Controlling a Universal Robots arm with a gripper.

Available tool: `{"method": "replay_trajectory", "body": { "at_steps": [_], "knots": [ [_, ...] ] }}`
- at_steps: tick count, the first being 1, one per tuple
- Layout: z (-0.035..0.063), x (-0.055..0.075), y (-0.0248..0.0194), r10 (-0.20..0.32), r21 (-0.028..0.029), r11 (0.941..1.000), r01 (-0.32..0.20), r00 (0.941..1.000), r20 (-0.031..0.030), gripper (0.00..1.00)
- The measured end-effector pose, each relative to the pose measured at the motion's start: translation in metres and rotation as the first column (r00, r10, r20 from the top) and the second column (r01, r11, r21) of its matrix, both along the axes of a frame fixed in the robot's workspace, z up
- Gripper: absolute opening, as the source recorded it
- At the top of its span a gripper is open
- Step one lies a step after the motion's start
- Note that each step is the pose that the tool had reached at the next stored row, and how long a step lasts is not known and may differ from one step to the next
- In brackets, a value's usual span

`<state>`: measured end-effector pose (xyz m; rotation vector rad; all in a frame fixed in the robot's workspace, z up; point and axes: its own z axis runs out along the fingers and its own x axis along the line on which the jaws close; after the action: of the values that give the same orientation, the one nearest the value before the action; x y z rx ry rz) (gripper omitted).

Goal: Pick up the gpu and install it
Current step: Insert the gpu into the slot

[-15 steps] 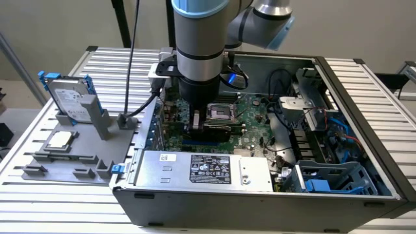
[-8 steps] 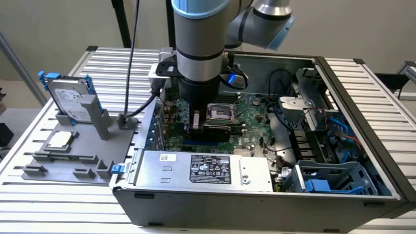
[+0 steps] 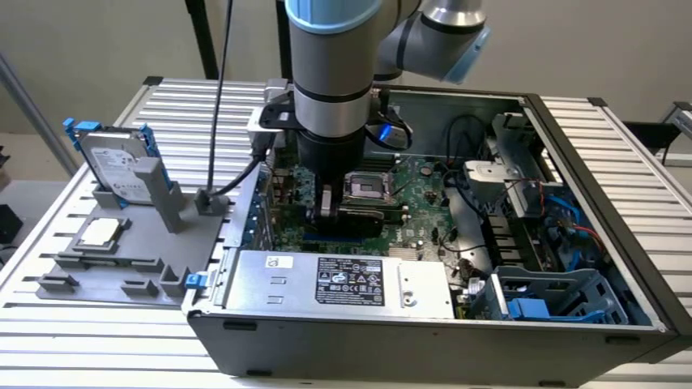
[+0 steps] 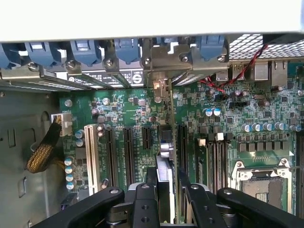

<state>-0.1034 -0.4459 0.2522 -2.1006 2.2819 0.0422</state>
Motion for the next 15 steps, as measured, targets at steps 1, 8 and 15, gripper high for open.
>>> {"method": "replay_trajectory", "body": {
  "at_steps": [1,8,15],
  "knots": [
    [-0.0002,0.0,0.0,0.0,-0.0007,1.0,0.0,1.0,0.0,0.28],
    [-0.0021,0.0,0.0,0.0,-0.0025,1.0,0.0,1.0,-0.0001,0.28],
    [-0.0041,0.0,-0.0001,0.0,-0.0026,1.0,0.0,1.0,-0.0001,0.28]
  ]
}}
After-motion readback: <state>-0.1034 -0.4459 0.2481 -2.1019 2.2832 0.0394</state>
